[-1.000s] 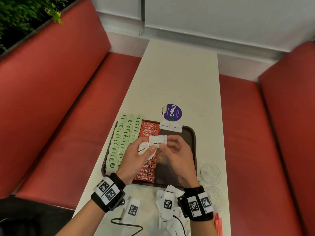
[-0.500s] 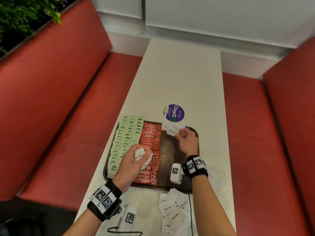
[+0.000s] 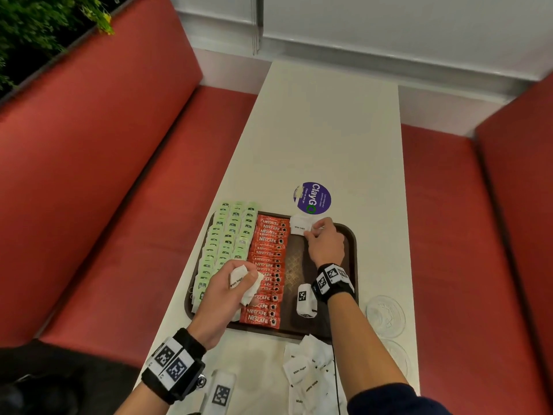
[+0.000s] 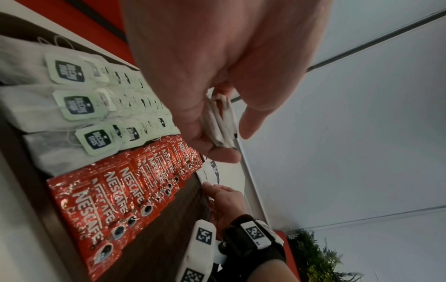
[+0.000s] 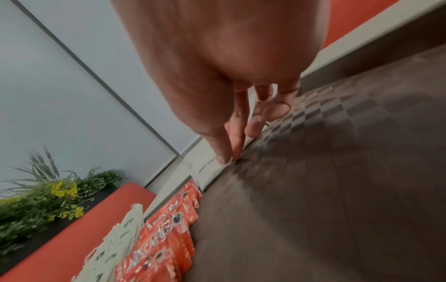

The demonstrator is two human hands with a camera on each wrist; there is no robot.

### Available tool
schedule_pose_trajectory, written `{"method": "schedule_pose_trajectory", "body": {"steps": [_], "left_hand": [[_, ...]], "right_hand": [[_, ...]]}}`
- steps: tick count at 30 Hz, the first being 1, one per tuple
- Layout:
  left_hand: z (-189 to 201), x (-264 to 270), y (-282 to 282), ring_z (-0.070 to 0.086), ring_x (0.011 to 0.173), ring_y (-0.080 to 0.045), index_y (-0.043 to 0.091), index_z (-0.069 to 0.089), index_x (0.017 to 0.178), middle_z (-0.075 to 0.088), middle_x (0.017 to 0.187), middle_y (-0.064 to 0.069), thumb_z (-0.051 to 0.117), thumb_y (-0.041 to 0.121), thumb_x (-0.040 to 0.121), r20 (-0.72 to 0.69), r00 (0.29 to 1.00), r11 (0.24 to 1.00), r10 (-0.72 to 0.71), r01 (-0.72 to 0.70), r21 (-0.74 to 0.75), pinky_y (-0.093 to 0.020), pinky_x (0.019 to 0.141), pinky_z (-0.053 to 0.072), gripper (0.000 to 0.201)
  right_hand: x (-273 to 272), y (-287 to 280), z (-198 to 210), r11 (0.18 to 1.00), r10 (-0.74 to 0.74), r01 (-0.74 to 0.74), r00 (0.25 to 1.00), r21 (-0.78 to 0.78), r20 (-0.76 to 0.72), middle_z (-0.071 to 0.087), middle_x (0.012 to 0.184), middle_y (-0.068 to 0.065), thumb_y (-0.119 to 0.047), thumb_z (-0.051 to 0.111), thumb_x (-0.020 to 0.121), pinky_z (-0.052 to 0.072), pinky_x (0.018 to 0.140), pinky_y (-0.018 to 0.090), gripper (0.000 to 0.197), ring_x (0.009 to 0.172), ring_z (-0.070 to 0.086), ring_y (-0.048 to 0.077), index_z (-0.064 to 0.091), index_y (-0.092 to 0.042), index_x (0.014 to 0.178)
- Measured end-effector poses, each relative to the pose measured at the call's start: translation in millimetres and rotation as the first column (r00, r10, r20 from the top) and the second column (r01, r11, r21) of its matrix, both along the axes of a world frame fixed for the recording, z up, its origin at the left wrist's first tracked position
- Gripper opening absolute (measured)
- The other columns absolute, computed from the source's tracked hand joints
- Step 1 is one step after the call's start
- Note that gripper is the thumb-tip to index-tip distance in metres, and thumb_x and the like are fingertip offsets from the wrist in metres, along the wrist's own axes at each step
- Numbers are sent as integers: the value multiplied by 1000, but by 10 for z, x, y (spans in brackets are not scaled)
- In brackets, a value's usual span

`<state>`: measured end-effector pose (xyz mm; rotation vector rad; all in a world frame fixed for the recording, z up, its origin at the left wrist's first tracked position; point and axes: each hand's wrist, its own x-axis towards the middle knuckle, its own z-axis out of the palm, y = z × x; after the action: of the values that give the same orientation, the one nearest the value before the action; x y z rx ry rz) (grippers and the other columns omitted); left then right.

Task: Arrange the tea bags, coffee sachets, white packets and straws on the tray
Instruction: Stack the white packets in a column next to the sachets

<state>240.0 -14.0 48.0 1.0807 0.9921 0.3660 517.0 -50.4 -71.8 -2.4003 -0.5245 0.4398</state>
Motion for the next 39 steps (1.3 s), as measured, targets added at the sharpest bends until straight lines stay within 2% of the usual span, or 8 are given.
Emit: {"method": "schedule_pose_trajectory", "body": {"steps": [5, 9, 15, 20, 24, 28, 33, 39], "left_hand": [[25, -2, 20, 73, 95, -24, 17, 72, 114, 68, 128, -8, 69, 20, 104, 34, 999, 998, 4, -2, -58, -46, 86, 64, 11], [70, 20, 35, 74, 105, -27, 16, 72, 120, 68, 132, -6, 66, 17, 105, 60, 998, 994, 13, -6, -111, -56, 96, 61, 15], [140, 39, 30, 76, 92, -25, 14, 71, 122, 66, 133, -12, 60, 12, 107, 89, 996, 993, -17, 28, -118, -58, 99, 58, 19], [185, 54, 35, 70, 110, -34, 12, 71, 125, 59, 141, -15, 51, 4, 108, 160, 987, 988, -28, 52, -147, -50, 92, 63, 27], [222, 83, 23, 74, 100, -29, 12, 67, 125, 58, 140, -17, 46, -4, 108, 176, 983, 994, -49, 65, -85, -54, 96, 62, 31], [246, 131, -12, 71, 104, -30, 13, 63, 123, 58, 136, -16, 53, -2, 108, 224, 974, 998, -44, 54, -41, -45, 87, 64, 23], [248, 184, -104, 71, 108, -26, 16, 62, 127, 68, 124, -9, 73, 12, 100, 165, 981, 976, -107, 72, 206, -41, 79, 66, 29], [229, 196, -173, 75, 99, -26, 20, 65, 122, 73, 115, -1, 84, 21, 92, 65, 989, 964, -136, 117, 240, -46, 72, 67, 36]], "right_hand": [[-18, 49, -43, 999, 0, 2, 998, -35, 58, 75, 99, -2, -35, 79, 98, 61, 82, 44, 27, 102, 67, 24, 56, -28, 109], [0, 74, -85, 999, -8, 11, 998, -44, 68, 73, 97, 0, -35, 82, 95, 63, 81, 45, 29, 97, 70, 26, 54, -30, 103], [-8, 71, -66, 997, 14, -9, 998, -71, 69, 73, 97, 5, -37, 78, 96, 61, 80, 41, 18, 94, 70, 28, 61, -33, 97], [-138, 27, 253, 998, 65, -67, 988, 11, 143, 75, 102, -4, -45, 75, 99, 61, 82, 44, 19, 98, 68, 24, 69, -28, 106], [-494, -147, 888, 958, 165, -132, 980, 254, -113, 75, 94, -15, -51, 66, 105, 52, 82, 30, 24, 88, 69, 1, 71, -29, 98], [-907, -474, 1328, 894, 346, -224, 895, 389, -280, 79, 97, -11, -67, 65, 100, 61, 87, 37, 36, 91, 74, 7, 74, -32, 97], [-1178, -737, 1566, 845, 391, -214, 872, 491, -293, 76, 95, -8, -44, 76, 100, 61, 82, 32, 13, 88, 72, 12, 72, -31, 100], [-1120, -883, 1483, 853, 318, -52, 840, 520, -439, 76, 93, 8, -20, 77, 100, 60, 76, 51, 6, 84, 70, 26, 73, -21, 95]]}}
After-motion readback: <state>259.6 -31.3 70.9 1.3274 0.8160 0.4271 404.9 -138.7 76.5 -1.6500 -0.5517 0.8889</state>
